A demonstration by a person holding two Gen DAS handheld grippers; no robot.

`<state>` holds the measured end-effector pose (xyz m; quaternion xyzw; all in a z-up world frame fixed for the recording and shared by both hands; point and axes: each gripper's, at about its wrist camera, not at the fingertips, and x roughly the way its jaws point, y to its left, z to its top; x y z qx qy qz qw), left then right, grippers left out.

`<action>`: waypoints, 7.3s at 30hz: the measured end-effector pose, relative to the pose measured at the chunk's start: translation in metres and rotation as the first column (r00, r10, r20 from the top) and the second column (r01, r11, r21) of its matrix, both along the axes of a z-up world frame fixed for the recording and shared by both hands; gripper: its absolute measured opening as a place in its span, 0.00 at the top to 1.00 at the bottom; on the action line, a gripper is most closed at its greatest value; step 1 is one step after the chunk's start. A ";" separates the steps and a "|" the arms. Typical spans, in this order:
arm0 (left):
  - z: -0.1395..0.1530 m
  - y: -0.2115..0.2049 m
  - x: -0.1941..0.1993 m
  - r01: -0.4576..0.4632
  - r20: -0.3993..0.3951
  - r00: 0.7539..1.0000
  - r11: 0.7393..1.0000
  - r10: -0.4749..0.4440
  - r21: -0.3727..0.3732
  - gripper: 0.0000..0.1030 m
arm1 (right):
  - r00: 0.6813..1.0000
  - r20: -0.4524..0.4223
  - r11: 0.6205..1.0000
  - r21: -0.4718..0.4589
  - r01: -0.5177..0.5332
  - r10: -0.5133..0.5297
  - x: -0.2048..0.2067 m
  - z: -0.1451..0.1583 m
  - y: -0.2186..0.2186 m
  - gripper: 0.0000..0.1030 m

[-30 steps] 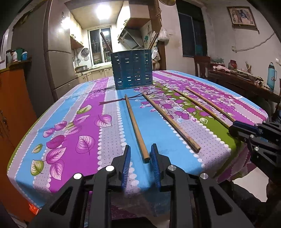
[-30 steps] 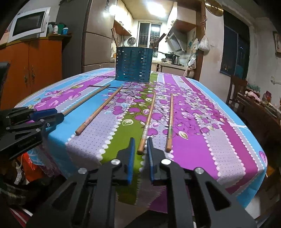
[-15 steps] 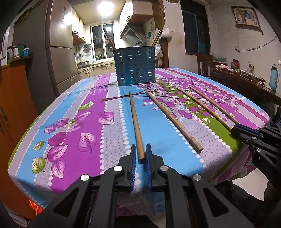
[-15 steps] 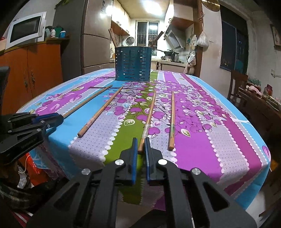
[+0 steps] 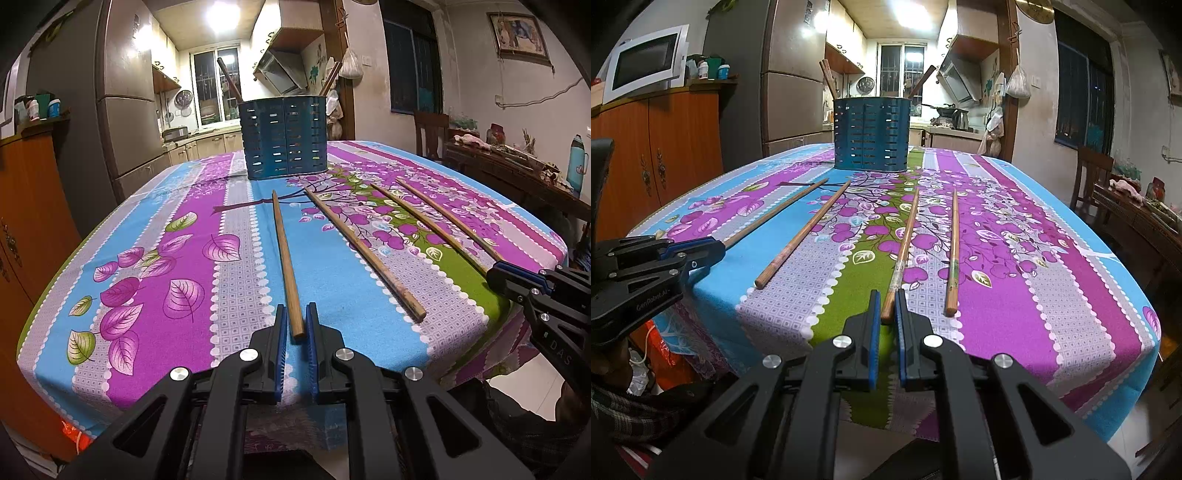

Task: Organize utensils
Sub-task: 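Close the left tool on a chopstick while the right tool grasps another chopstick, then lift both held chopsticks and carry them toward the blue holder, then lower both chopsticks into the blue holder and open both tools, then move both open tools back over the last chopsticks, then close the left tool on a chopstick while the right tool grasps the last chopstick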

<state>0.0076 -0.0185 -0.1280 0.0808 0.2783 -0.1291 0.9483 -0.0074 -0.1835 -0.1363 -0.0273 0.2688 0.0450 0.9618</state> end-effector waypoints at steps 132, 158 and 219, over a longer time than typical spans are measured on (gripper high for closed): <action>0.259 -0.024 0.307 0.099 0.301 0.953 0.973 -0.032 -0.210 0.92 | 0.936 0.351 0.980 0.191 -0.059 -0.012 0.329 0.250 -0.006 0.95; 0.256 0.050 0.092 -0.069 0.477 0.872 0.992 0.112 -0.106 0.70 | 0.921 0.337 0.973 0.184 0.139 -0.195 0.122 0.228 -0.155 0.60; -0.005 -0.052 -0.018 0.055 0.180 0.982 0.998 -0.062 0.044 0.92 | 0.998 0.063 0.992 0.127 0.021 -0.029 0.008 -0.008 -0.050 0.95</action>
